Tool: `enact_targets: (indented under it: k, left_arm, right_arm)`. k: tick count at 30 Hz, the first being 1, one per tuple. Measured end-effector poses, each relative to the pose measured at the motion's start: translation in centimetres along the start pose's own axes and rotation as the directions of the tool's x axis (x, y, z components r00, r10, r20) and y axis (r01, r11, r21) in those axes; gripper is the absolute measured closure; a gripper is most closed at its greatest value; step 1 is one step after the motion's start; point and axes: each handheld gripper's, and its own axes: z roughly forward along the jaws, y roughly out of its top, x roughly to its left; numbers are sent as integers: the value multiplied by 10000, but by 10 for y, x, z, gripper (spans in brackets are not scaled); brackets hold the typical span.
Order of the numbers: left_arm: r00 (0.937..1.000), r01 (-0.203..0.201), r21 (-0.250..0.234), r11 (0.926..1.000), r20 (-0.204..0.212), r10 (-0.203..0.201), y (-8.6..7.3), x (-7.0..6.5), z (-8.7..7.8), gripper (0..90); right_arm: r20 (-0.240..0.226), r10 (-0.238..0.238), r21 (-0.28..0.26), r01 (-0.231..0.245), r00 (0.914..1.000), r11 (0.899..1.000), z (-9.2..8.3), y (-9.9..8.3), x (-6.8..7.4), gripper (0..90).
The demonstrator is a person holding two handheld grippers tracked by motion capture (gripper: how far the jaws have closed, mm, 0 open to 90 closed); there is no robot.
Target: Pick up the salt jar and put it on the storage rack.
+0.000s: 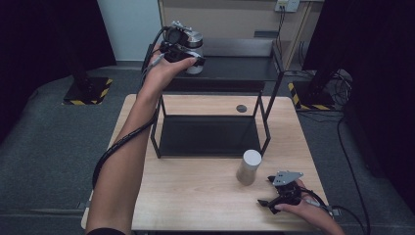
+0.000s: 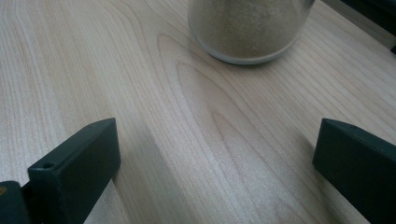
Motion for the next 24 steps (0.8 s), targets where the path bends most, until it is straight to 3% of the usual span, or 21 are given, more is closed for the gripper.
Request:
enact_targets:
  k: [5, 10, 15, 24]
  left_arm:
    - [10000, -33, 23, 10000, -39, 33, -1, -1, 3, 279]
    - [9994, -252, 74, 9997, -224, 253, -2, -5, 1, 146]
    - [9994, -169, -194, 9997, -294, 163, -6, -6, -7, 69]
    - [9984, -356, -392, 9986, -458, 338, -15, -13, -29, 55]
  right_arm:
    - [-1, 1, 1, -1, 10000, 10000, 0, 0, 0, 17]
    - [-1, 0, 0, 0, 10000, 10000, 0, 0, 0, 17]
    - [5, -2, 3, 2, 10000, 10000, 0, 0, 0, 17]
    - [0, 3, 1, -3, 10000, 10000, 0, 0, 0, 17]
